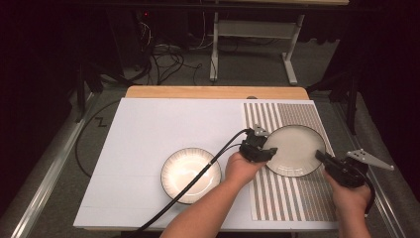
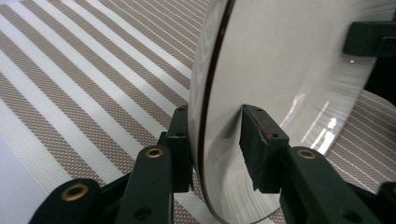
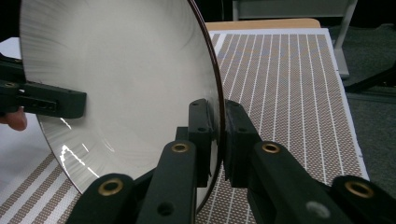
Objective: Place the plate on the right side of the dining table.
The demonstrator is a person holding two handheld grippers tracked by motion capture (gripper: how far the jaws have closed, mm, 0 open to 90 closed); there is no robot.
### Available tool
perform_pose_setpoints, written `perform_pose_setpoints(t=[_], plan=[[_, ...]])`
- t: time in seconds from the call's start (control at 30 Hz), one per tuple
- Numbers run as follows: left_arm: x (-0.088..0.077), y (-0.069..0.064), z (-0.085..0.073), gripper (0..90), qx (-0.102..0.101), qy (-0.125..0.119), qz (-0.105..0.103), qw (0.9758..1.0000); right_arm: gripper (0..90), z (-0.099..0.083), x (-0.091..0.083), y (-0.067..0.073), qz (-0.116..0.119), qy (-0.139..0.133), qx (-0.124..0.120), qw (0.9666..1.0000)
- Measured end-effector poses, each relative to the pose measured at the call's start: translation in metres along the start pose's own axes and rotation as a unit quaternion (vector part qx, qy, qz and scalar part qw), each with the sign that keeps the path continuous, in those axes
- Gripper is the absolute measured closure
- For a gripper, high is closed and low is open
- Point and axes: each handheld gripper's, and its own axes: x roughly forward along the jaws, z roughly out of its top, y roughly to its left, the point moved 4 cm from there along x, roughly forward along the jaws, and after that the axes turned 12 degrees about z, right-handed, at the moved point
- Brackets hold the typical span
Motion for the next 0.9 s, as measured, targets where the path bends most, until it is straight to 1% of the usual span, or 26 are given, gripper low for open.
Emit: perform_pose_setpoints(t=[0.07,0.13,0.23,0.27,0.33,0.5,0.7,0.77,0.9], plan=[[0.0,0.001,0.002,59.8,-0.004,0.001,0.004,1.0,86.6,0.0,0.0,0.0,0.003,-0.001,-0.001,1.0],[-0.001,0.002,0.003,53.6,-0.007,0.002,0.001,1.0,86.7,0.0,0.0,0.001,0.003,-0.002,-0.001,1.0],[-0.007,0.006,0.005,45.9,0.007,-0.003,0.015,0.9999,86.6,0.0,0.001,0.001,0.005,-0.004,-0.001,1.0],[-0.01,0.007,0.005,44.1,0.01,-0.006,0.018,0.9998,86.3,0.0,0.001,0.001,-0.003,-0.001,-0.004,1.0],[-0.017,0.01,0.005,40.1,0.008,-0.015,0.021,0.9997,86.4,0.0,0.002,-0.001,0.0,0.0,0.001,1.0],[-0.038,0.019,0.002,35.1,0.015,-0.036,0.014,0.9991,86.1,0.001,0.005,-0.002,-0.002,0.002,0.003,1.0],[-0.067,0.029,-0.009,31.9,0.022,-0.052,0.005,0.9984,85.5,0.003,0.008,-0.002,-0.008,0.009,-0.002,0.9999],[-0.075,0.034,-0.013,31.3,0.02,-0.054,0.005,0.9983,85.3,0.003,0.01,-0.003,-0.01,0.012,0.001,0.9999],[-0.096,0.044,-0.019,28.9,0.019,-0.07,0.006,0.9973,85.0,0.004,0.012,-0.003,-0.014,0.017,0.005,0.9997]])
